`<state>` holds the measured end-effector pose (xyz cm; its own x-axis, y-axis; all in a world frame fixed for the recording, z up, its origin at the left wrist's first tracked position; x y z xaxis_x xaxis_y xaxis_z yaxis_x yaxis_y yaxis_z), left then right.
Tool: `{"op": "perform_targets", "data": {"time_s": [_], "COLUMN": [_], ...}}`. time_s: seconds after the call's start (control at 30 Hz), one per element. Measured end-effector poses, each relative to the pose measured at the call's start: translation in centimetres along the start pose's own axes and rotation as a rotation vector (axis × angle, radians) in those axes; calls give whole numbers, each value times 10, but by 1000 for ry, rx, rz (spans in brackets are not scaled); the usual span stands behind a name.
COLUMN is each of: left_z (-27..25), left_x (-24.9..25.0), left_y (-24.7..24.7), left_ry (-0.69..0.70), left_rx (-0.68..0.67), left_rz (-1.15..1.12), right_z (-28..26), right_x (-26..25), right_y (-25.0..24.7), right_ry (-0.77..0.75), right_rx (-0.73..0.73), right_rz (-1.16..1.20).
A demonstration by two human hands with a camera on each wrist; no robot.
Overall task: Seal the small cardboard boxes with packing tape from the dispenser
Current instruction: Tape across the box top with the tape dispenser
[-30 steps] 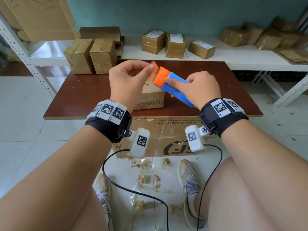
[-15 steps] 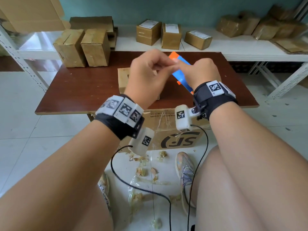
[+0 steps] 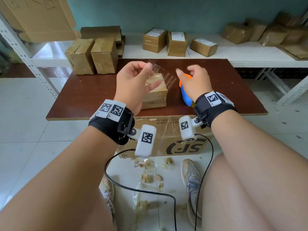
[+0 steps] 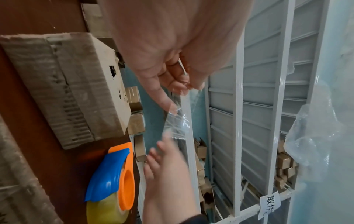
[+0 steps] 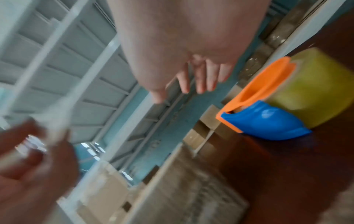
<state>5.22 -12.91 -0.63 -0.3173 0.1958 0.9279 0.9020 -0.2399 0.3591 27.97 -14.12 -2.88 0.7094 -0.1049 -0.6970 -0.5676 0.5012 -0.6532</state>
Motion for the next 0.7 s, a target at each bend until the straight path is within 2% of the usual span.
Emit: {"op": "perform_targets", "data": {"time_s": [0.03, 0.1, 0.17, 0.23, 0.3, 0.4, 0.57, 0.7], "left_z": [1, 3, 7, 9, 9, 12, 25, 49], "left_x": [1, 4, 6, 7, 6, 7, 15, 6], "left_y": [-3, -9, -14, -18, -20, -27, -46, -53], "left_ry": [-2, 6, 18, 23, 27, 74, 273, 196], "left_rx": [6, 11, 9, 8, 21, 97, 312, 308], "left_rz": [2, 3, -1, -8, 11, 114, 368, 481], "right_z": [-5, -20, -37, -43, -40, -37, -47, -50], "right_x": [-15, -38, -54, -59, -56, -53, -66, -67], "right_y": [2, 15, 20, 18, 16, 19, 39, 56], "right_ry": [7, 90, 69, -27, -54, -16, 41, 171], "right_rx": [-32, -235, -375, -351, -260, -209, -221, -161], "right_rz": [212, 631, 787, 775, 778, 772, 759, 783]}}
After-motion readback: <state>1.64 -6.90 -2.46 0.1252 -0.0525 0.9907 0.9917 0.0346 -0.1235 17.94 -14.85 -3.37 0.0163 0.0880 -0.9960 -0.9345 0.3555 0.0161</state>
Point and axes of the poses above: each hand's wrist, its own z-axis towards the middle knuckle, its own y-axis out of the palm, x = y × z, the point moved 6 cm from there along z, towards the middle knuckle, and after that the axes turned 11 degrees about -y, right-handed, at the moved point
